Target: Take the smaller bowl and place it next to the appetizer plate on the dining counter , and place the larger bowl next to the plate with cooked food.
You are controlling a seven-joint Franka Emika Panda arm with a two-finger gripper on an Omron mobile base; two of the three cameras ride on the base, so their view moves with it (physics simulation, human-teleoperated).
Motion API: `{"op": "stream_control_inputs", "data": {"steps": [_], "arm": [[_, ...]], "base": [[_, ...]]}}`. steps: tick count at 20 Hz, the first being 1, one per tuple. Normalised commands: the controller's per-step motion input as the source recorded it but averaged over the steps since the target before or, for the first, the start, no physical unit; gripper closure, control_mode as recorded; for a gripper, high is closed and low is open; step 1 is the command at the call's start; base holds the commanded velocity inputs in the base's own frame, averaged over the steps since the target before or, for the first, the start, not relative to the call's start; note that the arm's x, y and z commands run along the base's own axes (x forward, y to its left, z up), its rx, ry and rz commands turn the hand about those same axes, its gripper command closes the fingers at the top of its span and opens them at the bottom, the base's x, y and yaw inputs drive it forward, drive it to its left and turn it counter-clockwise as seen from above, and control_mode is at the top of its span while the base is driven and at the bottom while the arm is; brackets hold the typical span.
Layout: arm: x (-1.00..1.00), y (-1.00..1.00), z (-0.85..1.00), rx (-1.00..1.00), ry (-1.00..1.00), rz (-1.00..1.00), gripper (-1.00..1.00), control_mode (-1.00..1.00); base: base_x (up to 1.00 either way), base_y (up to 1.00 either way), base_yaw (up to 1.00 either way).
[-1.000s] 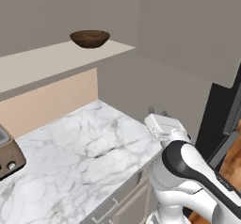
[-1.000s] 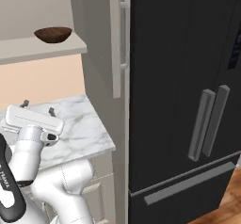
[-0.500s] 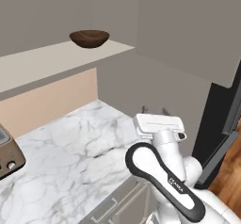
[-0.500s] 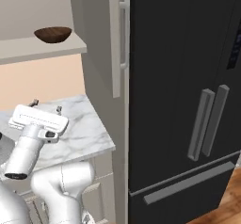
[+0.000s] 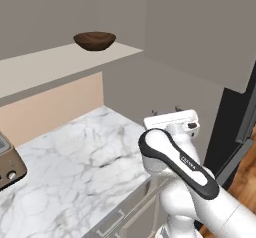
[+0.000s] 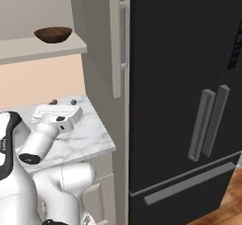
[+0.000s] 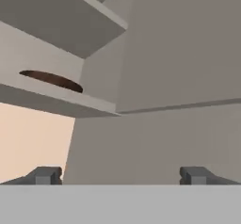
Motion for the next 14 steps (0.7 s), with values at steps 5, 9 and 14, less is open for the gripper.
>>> {"op": "stream_control_inputs", "data": {"steps": [5,9,14], "arm": [[-0.30,0.00,-0.05,-0.93,0.41,-0.33,-1.00,-1.00],[-0.23,0.09,0.02,-0.69,0.23,-0.16,-1.00,-1.00],[-0.42,0.02,-0.06,-0.59,-0.04,-0.06,-1.00,-1.00]], "base": [[0.00,0.00,0.00],[0.00,0.00,0.00],[0.00,0.00,0.00]]}}
